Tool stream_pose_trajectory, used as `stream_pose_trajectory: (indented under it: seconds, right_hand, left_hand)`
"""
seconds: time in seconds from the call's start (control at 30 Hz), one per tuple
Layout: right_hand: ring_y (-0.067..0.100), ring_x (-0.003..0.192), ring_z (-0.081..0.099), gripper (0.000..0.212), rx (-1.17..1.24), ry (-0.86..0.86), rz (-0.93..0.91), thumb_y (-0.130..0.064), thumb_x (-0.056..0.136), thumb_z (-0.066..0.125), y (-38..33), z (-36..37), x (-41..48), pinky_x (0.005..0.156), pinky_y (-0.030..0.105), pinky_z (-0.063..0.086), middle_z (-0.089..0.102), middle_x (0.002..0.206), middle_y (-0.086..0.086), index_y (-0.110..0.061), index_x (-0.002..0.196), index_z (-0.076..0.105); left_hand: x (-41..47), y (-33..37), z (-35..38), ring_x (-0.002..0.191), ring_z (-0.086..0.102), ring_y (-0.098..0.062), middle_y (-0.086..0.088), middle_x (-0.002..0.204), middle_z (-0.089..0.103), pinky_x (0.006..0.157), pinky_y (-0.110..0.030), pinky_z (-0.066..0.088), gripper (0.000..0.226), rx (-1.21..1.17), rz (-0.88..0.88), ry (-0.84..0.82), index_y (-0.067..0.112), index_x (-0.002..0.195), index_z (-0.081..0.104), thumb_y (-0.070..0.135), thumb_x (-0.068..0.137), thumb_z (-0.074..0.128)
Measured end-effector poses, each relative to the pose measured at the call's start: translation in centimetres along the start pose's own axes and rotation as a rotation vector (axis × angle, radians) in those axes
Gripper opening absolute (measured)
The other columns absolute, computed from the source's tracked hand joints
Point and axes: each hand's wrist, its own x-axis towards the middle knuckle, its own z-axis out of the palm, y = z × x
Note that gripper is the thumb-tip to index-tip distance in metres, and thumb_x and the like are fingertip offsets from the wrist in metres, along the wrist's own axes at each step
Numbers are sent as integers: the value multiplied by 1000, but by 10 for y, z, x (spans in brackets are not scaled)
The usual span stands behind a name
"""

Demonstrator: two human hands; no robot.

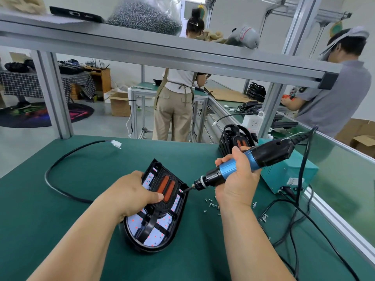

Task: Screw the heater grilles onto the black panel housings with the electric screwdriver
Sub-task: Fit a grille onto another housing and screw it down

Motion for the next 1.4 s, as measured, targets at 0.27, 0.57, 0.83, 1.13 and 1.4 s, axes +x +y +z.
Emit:
stream_pose_trajectory:
  seconds: [0.27, 0.57, 0.83, 1.13, 1.4]
  right_hand:
    - [15, 47, 55, 23, -3, -13, 3, -14, 73, 70, 2, 0, 0, 55, 30, 51, 54, 56, 0, -17, 91, 55]
    - [13, 49, 56, 24, 0, -1, 12, -15, 73, 70, 3, 2, -2, 59, 32, 51, 55, 58, -2, -18, 92, 55]
    - [22, 55, 50, 24, -43, 13, 23, -16, 71, 71, 1, 6, -7, 59, 35, 53, 50, 66, 6, -20, 89, 56]
    - [19, 49, 55, 24, -134, -13, -82, -18, 72, 69, 2, 12, -19, 57, 33, 52, 55, 55, -1, -21, 91, 54]
    - [21, 47, 57, 22, -183, -19, -136, -18, 72, 69, 1, 14, -27, 51, 26, 50, 55, 59, 2, -20, 88, 53]
  left_hand:
    - [0, -1, 0, 90, 72, -29, -7, 94, 76, 91, -50, 54, 33, 24, -4, 5, 17, 103, 65, 22, 75, 82]
    - [0, 0, 1, 89, 72, -26, -4, 93, 75, 92, -48, 54, 30, 36, -12, 29, 19, 100, 64, 22, 76, 82]
    - [-2, 2, 2, 88, 72, -25, -3, 91, 76, 92, -46, 54, 25, 59, -6, 30, 19, 99, 66, 21, 78, 80]
    - [-6, 6, 3, 86, 71, -24, -3, 91, 75, 89, -45, 55, 25, 79, -8, 52, 19, 99, 64, 22, 80, 79]
    - [-7, 11, 3, 88, 70, -26, -6, 95, 73, 89, -46, 55, 30, 139, -10, 49, 18, 102, 61, 25, 79, 80]
